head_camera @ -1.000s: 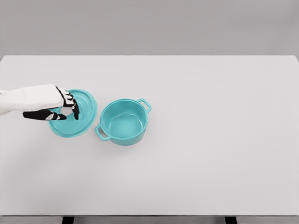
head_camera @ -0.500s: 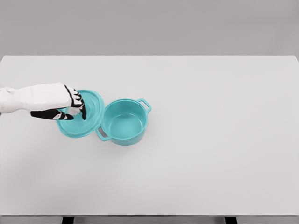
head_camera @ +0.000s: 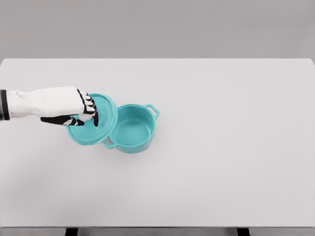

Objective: Cover the pot with left arm

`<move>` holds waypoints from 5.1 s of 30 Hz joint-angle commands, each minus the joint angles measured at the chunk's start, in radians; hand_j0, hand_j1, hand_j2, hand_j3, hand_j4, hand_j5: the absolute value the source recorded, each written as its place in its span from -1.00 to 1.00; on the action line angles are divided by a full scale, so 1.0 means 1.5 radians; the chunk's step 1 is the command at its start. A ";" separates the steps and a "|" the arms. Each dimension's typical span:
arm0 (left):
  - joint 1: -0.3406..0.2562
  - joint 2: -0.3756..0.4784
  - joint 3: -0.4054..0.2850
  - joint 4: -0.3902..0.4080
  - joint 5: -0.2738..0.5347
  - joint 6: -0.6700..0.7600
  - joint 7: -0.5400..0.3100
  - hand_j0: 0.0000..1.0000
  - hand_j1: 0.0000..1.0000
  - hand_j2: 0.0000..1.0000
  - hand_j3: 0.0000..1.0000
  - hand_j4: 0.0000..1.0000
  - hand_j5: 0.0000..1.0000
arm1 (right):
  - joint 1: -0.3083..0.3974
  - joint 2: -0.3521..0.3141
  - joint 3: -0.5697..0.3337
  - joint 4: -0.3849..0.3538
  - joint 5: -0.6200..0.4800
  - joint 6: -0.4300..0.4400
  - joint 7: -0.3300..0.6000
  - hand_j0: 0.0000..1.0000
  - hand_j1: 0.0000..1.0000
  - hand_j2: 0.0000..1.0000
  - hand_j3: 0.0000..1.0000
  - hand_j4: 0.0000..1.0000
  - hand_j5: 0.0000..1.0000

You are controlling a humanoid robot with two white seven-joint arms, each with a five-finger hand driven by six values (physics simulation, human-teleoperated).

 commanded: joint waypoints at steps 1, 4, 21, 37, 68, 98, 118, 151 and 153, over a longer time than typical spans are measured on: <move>0.000 0.000 0.000 -0.003 -0.003 0.001 -0.001 0.02 0.02 0.02 0.02 0.02 0.02 | 0.000 0.000 0.000 0.001 0.000 0.000 0.000 1.00 1.00 1.00 1.00 1.00 1.00; -0.002 0.000 0.000 -0.003 -0.005 0.001 -0.006 0.02 0.02 0.02 0.02 0.02 0.02 | -0.001 0.000 0.000 0.000 -0.001 0.000 0.000 1.00 1.00 1.00 1.00 1.00 1.00; -0.083 -0.006 -0.087 -0.002 0.016 0.001 -0.035 0.05 0.05 0.05 0.05 0.05 0.05 | -0.001 0.000 0.000 0.000 0.000 0.000 0.000 1.00 1.00 1.00 1.00 1.00 1.00; -0.095 -0.044 -0.096 -0.001 0.018 0.001 -0.035 0.05 0.05 0.05 0.05 0.05 0.05 | 0.000 0.000 0.000 0.001 0.000 0.000 0.000 1.00 1.00 1.00 1.00 1.00 1.00; -0.124 -0.076 -0.138 0.034 0.187 0.042 -0.091 0.07 0.07 0.07 0.07 0.07 0.07 | 0.000 0.000 0.000 0.001 0.000 0.000 0.000 1.00 1.00 1.00 1.00 1.00 1.00; -0.182 -0.134 -0.185 0.085 0.167 0.102 -0.131 0.09 0.09 0.09 0.09 0.09 0.09 | 0.000 0.000 0.000 0.000 0.000 0.000 0.000 1.00 1.00 1.00 1.00 1.00 1.00; -0.189 -0.168 -0.199 0.083 0.133 0.146 -0.131 0.09 0.09 0.09 0.09 0.09 0.09 | -0.001 0.000 0.000 0.000 0.000 0.000 0.000 1.00 1.00 1.00 1.00 1.00 1.00; -0.199 -0.176 -0.211 0.054 0.137 0.148 -0.131 0.51 0.51 0.51 0.51 0.51 0.51 | -0.001 0.000 0.000 0.001 0.000 0.000 0.000 1.00 1.00 1.00 1.00 1.00 1.00; -0.199 -0.175 -0.213 0.055 0.135 0.154 -0.131 0.86 0.86 0.86 0.86 0.86 0.86 | -0.001 0.000 0.000 0.000 0.000 0.000 0.000 1.00 1.00 1.00 1.00 1.00 1.00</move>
